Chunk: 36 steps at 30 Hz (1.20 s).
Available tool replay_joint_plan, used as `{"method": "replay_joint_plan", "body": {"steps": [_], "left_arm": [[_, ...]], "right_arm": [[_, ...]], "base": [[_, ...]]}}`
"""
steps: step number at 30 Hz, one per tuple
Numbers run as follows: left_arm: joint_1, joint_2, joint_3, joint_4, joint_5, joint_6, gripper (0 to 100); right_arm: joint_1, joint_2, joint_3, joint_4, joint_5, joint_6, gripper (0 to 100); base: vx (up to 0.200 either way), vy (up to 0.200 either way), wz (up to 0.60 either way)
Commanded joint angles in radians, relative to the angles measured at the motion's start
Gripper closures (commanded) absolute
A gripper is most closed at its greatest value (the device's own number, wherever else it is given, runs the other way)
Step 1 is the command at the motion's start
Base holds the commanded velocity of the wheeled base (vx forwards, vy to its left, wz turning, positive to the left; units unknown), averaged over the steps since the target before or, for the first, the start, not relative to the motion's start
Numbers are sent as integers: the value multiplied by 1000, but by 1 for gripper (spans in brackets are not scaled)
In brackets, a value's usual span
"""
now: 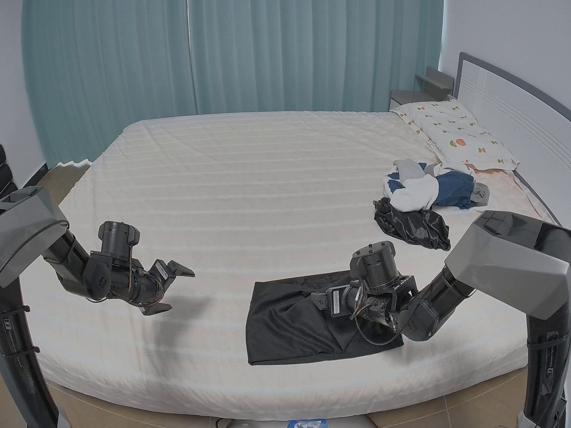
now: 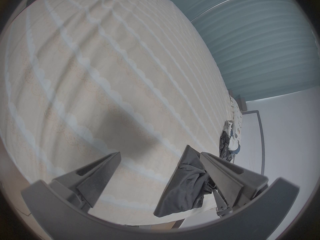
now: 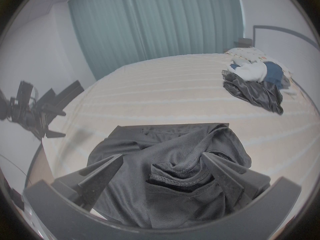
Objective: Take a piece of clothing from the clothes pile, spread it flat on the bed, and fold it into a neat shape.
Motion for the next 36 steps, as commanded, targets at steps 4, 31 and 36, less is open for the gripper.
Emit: {"method": "replay_joint_plan", "body": {"steps": [4, 31, 36], "left_arm": [[0, 4, -1, 0, 0, 0, 0], [0, 4, -1, 0, 0, 0, 0], [0, 4, -1, 0, 0, 0, 0]], "right_arm": [[2, 29, -20, 55, -46, -99, 0], [-81, -175, 317, 72, -124, -85, 100], [-119, -167, 388, 45, -67, -48, 100]], "base": [[0, 0, 0], [0, 0, 0], [0, 0, 0]]}}
